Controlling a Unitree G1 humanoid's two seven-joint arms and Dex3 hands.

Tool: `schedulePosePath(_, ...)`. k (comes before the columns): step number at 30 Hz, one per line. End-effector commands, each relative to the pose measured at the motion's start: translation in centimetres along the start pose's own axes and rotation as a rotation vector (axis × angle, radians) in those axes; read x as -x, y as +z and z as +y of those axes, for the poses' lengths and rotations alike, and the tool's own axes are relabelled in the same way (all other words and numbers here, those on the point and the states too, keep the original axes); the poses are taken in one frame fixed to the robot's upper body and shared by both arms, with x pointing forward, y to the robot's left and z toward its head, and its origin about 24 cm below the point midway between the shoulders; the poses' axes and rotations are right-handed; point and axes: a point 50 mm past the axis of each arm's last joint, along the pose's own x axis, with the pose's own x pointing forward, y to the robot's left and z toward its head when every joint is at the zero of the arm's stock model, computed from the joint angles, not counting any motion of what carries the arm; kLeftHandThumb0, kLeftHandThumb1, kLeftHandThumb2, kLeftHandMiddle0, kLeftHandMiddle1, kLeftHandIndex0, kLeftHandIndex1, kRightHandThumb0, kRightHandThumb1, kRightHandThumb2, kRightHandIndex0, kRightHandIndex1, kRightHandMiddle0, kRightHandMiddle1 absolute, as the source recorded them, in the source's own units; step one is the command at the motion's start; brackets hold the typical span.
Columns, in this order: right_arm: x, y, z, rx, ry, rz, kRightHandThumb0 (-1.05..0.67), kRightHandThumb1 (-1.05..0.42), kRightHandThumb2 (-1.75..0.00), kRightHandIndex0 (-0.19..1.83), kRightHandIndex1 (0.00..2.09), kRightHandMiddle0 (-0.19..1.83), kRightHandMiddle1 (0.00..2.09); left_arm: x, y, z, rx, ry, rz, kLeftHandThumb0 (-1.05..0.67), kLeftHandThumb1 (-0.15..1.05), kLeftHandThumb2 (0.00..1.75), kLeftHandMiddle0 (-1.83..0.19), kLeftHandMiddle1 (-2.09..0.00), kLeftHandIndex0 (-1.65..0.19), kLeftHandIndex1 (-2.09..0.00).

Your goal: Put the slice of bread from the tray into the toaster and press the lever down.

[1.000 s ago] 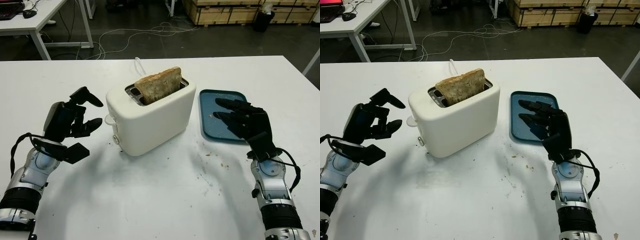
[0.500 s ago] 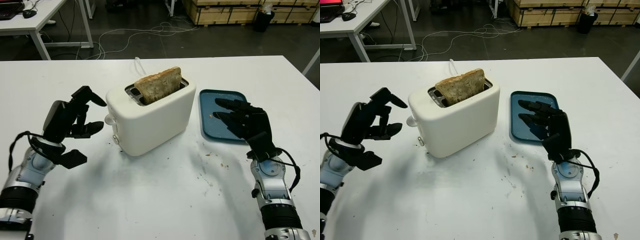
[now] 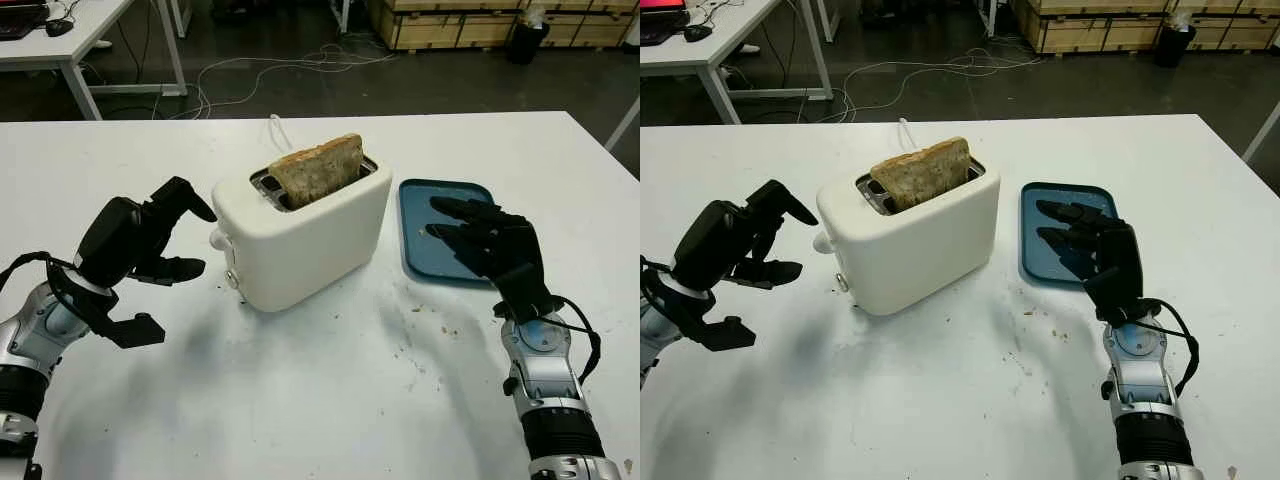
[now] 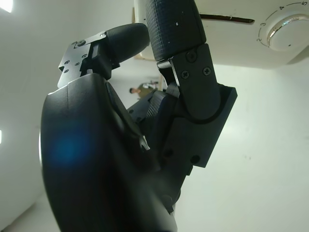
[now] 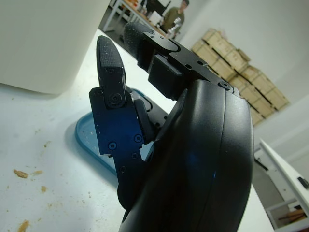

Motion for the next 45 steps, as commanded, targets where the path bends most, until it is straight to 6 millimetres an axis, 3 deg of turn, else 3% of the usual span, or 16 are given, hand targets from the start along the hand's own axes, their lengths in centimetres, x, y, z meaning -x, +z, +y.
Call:
schedulePosePath(1, -0.3, 0.2, 0.0, -0.008, -0.006, -0.006, -0.47, -0.92, -0.13, 1.12, 0.02, 0.99, 0.00, -0.3, 0.0, 0.3, -0.042, -0.045, -0.004, -1.05, 0.92, 0.89, -1.31, -1.75, 0.00, -1.73)
schedulePosePath(11, -0.2, 0.3, 0.0, -0.017, -0.005, -0.011, -0.46, -0.92, -0.13, 1.12, 0.02, 0.99, 0.00, -0.3, -0.1, -0.2, -0.045, -0.094, 0.016, -1.05, 0.92, 0.90, -1.44, -1.75, 0.00, -1.75)
schedulePosePath(33, -0.2, 0.2, 0.0, -0.002, -0.008, -0.003, -0.46, -0.92, -0.13, 1.12, 0.02, 0.99, 0.00, -0.1, 0.1, -1.1, 0.008, -0.126, 0.023, -1.05, 0.92, 0.84, -1.40, -1.75, -0.05, -1.75)
schedulePosePath(41, -0.1, 0.4, 0.0, -0.010, -0.004, -0.015, -0.47, -0.92, -0.13, 1.12, 0.02, 1.00, 0.00, 0.1, -0.4, -2.0, -0.197, -0.223, 0.040, -1.05, 0.92, 1.02, -1.57, -1.75, 0.00, -1.75)
schedulePosePath(45, -0.1, 0.5, -0.1, -0.008, -0.003, -0.021, -0.47, -0.92, -0.13, 1.13, 0.02, 1.00, 0.00, 0.5, -0.9, -3.2, -0.234, -0.285, 0.082, -1.05, 0.92, 1.04, -1.57, -1.75, -0.11, -1.75)
